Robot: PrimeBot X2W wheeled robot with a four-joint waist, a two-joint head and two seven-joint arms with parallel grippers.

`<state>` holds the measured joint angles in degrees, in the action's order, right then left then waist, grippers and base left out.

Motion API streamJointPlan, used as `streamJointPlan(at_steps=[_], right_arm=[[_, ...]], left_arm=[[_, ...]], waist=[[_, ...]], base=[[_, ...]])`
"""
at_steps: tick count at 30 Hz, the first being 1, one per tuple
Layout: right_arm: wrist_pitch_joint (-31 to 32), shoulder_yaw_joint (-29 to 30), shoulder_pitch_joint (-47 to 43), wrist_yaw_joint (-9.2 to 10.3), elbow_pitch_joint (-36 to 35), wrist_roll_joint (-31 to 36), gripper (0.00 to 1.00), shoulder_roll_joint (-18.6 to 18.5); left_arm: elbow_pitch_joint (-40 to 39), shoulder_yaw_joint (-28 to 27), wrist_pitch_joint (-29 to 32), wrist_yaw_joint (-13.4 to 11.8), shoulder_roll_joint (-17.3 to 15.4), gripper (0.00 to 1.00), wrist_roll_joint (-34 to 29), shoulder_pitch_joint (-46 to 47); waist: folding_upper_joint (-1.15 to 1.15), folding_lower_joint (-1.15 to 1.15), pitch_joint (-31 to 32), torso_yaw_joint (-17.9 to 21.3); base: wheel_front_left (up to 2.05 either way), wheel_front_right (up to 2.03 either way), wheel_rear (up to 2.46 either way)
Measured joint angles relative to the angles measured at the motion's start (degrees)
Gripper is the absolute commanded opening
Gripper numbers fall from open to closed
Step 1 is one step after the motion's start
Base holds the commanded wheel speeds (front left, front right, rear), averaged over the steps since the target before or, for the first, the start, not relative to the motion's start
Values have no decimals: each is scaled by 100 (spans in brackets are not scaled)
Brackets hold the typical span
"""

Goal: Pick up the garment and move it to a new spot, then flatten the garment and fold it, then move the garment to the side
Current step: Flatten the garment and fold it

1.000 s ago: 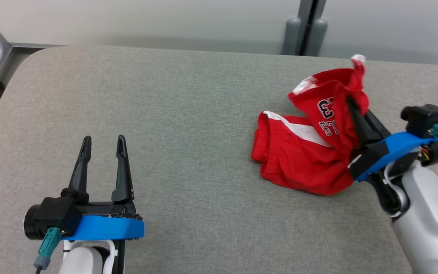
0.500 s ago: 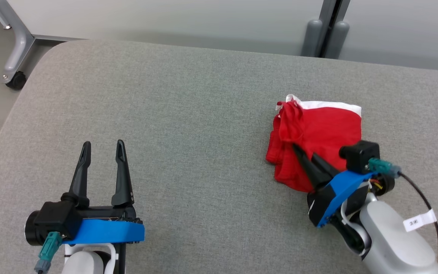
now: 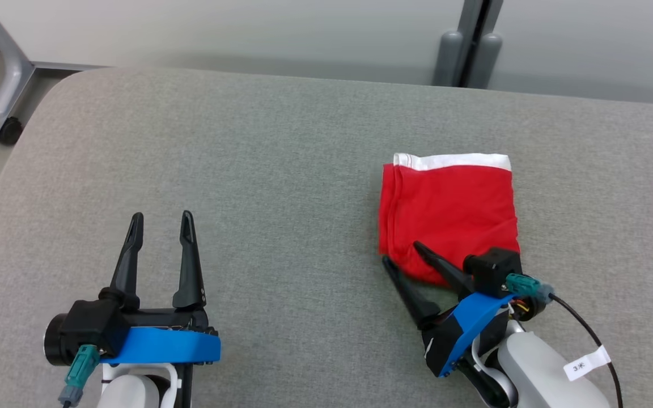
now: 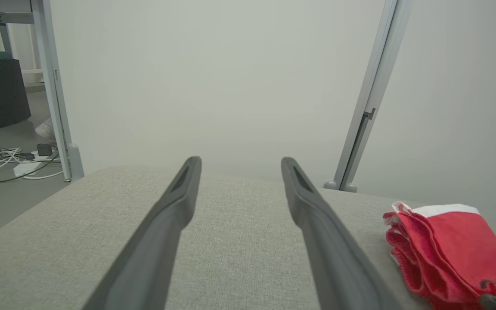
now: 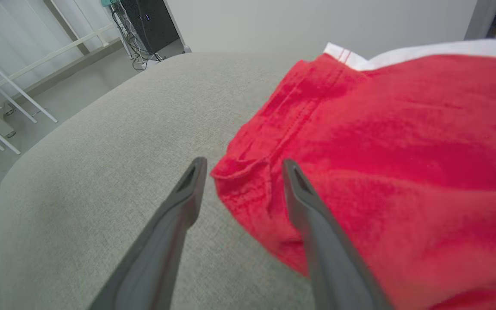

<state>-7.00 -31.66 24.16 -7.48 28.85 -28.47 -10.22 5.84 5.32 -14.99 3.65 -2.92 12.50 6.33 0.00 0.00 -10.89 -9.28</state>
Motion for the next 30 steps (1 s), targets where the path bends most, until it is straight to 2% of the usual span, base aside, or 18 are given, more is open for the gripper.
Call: streamJointPlan(at_steps=[4,9,18,24,30], right_arm=[[-248,-55,1,0,-120,118,100,-11],[-483,232,-27,0,-383,257,100,-107],[-671,1357,-488,0,-889,704,100,-213],[-614,2140,-915,0,-1245,911,100,-97],[-479,2653,-1329,0,-1686,1189,100,34]], left_arm=[[40,-18,0,41,0,100,-38,-2],[96,-59,0,79,-1,100,-92,-4],[238,-179,0,123,1,100,-218,-16],[246,-302,0,143,0,100,-291,-74],[297,-425,0,155,-24,100,-352,-148]], waist=[[0,0,58,126],[0,0,149,344],[0,0,351,821],[0,0,512,1064],[0,0,615,1170]], base=[[0,0,0],[0,0,0],[0,0,0],[0,0,0],[0,0,0]])
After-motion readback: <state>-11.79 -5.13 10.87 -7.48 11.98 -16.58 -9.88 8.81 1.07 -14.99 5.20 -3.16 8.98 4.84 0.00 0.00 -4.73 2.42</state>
